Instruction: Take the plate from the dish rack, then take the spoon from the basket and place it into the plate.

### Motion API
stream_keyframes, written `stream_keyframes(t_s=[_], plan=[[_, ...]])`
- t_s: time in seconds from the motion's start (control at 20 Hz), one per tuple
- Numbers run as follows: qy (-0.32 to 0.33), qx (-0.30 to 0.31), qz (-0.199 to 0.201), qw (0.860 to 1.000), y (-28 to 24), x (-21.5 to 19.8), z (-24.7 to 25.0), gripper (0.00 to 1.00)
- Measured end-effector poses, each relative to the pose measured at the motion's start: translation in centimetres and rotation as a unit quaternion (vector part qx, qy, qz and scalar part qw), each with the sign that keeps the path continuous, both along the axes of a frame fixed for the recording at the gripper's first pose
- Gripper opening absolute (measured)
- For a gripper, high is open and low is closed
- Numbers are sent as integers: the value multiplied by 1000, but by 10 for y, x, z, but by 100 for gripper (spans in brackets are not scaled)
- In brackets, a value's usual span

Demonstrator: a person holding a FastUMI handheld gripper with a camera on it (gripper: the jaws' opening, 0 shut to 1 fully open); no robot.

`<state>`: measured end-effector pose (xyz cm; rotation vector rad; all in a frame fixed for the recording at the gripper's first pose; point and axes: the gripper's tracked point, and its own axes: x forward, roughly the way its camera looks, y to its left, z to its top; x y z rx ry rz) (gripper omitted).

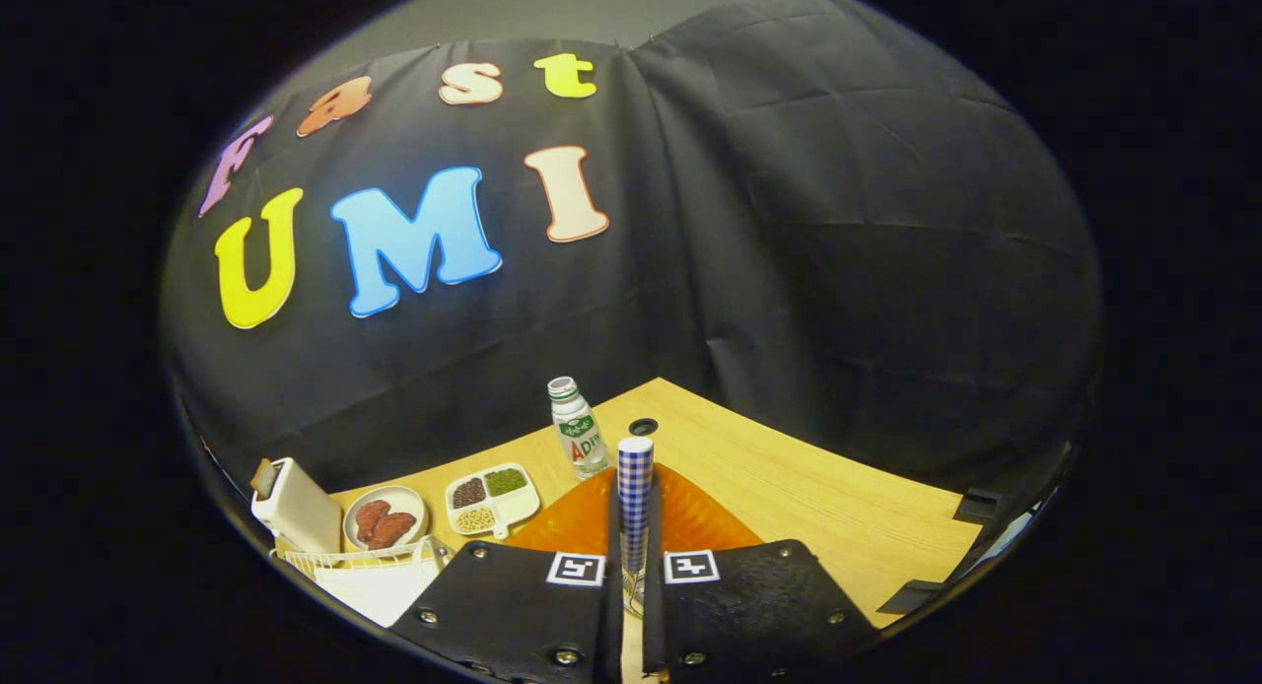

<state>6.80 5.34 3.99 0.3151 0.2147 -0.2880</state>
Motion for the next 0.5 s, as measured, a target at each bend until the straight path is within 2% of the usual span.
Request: stream_keyframes(t_s=[0.2,0.5], plan=[[-5,-28,37,999,37,-43,12,8],[18,-26,138,990,124,-104,-18,8]])
